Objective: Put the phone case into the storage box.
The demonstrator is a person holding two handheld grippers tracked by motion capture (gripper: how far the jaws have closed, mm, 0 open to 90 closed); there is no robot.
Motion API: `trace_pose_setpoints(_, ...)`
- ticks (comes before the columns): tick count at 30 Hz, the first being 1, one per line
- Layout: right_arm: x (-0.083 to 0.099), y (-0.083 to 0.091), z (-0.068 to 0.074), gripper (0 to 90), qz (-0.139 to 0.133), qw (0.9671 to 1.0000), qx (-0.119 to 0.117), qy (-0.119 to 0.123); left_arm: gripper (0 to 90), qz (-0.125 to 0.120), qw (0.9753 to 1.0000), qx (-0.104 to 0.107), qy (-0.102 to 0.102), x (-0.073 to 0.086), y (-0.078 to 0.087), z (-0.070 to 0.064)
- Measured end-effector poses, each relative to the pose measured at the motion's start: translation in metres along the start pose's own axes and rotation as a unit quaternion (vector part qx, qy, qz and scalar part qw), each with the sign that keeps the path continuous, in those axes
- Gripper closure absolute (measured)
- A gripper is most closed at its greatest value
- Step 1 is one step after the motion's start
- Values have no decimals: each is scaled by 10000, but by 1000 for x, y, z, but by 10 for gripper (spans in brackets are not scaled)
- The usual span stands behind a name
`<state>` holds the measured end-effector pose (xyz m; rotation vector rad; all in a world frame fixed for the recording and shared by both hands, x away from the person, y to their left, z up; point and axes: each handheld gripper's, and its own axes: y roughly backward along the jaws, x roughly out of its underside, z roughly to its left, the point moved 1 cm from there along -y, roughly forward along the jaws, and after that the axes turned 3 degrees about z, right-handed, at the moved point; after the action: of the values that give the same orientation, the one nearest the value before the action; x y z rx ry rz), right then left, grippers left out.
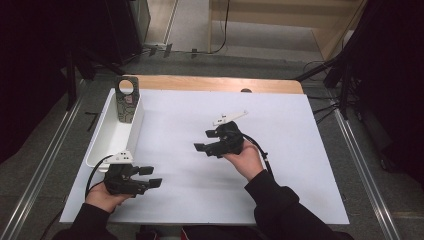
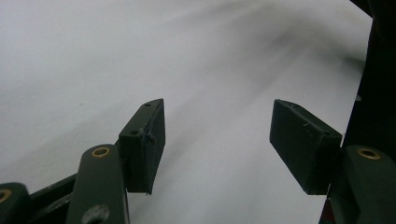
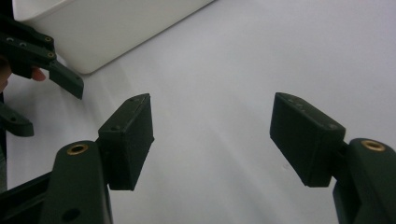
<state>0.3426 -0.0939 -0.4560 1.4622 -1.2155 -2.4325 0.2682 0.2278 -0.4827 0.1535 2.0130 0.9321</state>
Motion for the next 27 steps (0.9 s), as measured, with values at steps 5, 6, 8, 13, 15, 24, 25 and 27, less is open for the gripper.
trace_pose_setpoints(5, 9, 8, -3, 293, -28, 10000, 33, 5, 356, -12, 10000, 1, -3, 0, 0, 0)
trace_pose_setpoints(6, 11, 10, -4, 293, -35, 10000, 31, -12, 356, -13, 10000, -1, -5, 0, 0, 0)
trace_pose_setpoints(8, 14, 13, -6, 293, -27, 10000, 37, -38, 356, -10, 10000, 2, -9, 0, 0, 0)
trace_pose_setpoints(13, 24, 23, -8, 293, 4, 10000, 5, -38, 356, -34, 10000, 16, -8, 0, 0, 0)
trace_pose_setpoints(15, 28, 27, -8, 293, -39, 10000, 12, -49, 356, -30, 10000, 17, -13, 0, 0, -1)
trace_pose_setpoints(24, 43, 43, -9, 293, -25, 10000, -17, -18, 356, -40, 10000, 17, -14, -1, 1, -1)
trace_pose_setpoints(25, 44, 44, -9, 293, -10, 10000, -31, -37, 356, -38, 10000, 21, -14, -1, 1, -1)
trace_pose_setpoints(27, 48, 47, -8, 292, -4, 10000, -54, -18, 356, -22, 10000, 18, -26, -1, 1, 0)
